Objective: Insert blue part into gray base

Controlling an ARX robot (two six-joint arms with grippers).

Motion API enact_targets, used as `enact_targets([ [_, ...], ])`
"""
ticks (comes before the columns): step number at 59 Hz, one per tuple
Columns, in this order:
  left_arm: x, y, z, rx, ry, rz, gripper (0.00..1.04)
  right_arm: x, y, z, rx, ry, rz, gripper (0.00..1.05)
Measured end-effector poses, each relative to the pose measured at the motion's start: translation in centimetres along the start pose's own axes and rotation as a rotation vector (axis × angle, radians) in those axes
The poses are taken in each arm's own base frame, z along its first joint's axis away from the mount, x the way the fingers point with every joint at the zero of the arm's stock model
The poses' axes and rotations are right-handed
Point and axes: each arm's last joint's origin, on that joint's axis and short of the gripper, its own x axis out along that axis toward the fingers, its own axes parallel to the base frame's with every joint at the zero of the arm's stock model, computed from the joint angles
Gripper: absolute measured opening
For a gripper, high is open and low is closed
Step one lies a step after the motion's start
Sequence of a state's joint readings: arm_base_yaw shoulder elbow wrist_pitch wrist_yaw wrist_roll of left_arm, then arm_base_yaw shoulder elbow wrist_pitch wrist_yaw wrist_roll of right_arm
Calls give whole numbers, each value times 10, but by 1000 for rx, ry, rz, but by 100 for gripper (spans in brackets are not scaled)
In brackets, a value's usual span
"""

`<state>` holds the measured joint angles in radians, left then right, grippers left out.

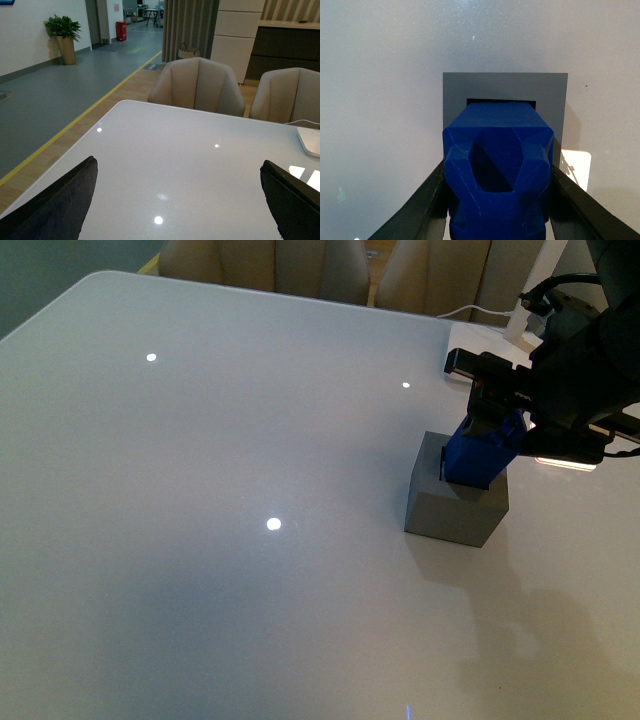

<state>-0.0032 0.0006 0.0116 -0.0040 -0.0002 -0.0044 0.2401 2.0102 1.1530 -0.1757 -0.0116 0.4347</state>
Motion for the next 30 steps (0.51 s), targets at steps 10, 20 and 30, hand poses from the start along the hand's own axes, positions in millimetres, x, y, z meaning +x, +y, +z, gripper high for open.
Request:
enact_targets([
  [10, 0, 0, 0, 0, 0, 0, 97, 3, 0, -1, 0, 5, -7, 46],
  [20, 0, 0, 0, 0, 0, 0, 97, 5, 0, -1, -2, 14, -14, 46],
  [30, 0, 0, 0, 0, 0, 0, 97, 11, 2, -2, -12, 24, -21, 60],
])
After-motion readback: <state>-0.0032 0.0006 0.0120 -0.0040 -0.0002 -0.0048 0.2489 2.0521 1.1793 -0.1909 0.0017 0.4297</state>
